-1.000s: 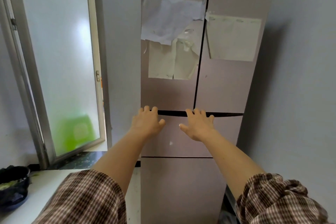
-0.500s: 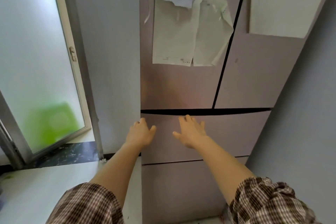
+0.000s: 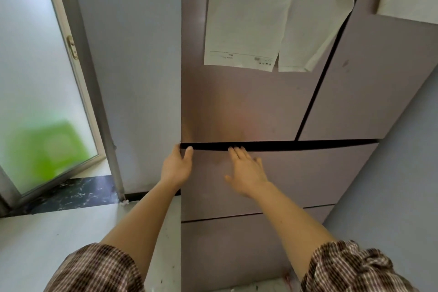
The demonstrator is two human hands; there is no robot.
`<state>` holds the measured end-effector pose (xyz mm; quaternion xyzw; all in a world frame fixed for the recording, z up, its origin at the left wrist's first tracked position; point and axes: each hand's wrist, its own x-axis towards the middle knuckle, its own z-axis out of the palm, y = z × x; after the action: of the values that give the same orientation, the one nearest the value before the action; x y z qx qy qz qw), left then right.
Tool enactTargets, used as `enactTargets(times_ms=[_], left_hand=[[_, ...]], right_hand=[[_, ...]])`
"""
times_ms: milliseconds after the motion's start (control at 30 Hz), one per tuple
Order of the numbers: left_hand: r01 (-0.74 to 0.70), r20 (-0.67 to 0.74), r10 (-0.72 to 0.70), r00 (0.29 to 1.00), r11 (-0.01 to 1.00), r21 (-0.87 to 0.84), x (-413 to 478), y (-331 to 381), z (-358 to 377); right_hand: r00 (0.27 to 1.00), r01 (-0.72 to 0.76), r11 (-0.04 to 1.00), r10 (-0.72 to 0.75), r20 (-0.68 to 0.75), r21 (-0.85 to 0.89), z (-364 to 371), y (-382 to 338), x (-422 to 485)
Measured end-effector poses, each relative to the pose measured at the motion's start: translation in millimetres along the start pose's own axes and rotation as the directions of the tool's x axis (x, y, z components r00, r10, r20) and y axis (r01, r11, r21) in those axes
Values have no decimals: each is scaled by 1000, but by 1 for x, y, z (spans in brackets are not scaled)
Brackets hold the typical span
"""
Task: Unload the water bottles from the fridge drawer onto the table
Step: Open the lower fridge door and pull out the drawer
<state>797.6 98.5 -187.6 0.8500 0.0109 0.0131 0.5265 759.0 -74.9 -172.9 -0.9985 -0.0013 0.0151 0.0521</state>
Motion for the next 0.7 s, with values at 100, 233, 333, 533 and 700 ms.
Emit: enactTargets(times_ms=[100,233,333,533,700], left_hand=[[44,-31,-47,998,995,-85,5,-1,2],[56,5,-56,998,998,-18,7,1,-3],[60,38,-60,997,998,7,-7,0,-8],[52,166,-44,985,998,-40,-59,4,-16],[-103,468,65,881,993,57,-101,21,-17]], right_hand=[[1000,-6,1000,6,9,1,-3,-2,4],[999,-15,1000,15,36,0,-5,-2,-1],[999,-7,1000,6,48,17,-6,2,-16],[998,12,976,-24,54,216,-18,16,-67],[999,-37,940,31,24,338,-28,41,-124]])
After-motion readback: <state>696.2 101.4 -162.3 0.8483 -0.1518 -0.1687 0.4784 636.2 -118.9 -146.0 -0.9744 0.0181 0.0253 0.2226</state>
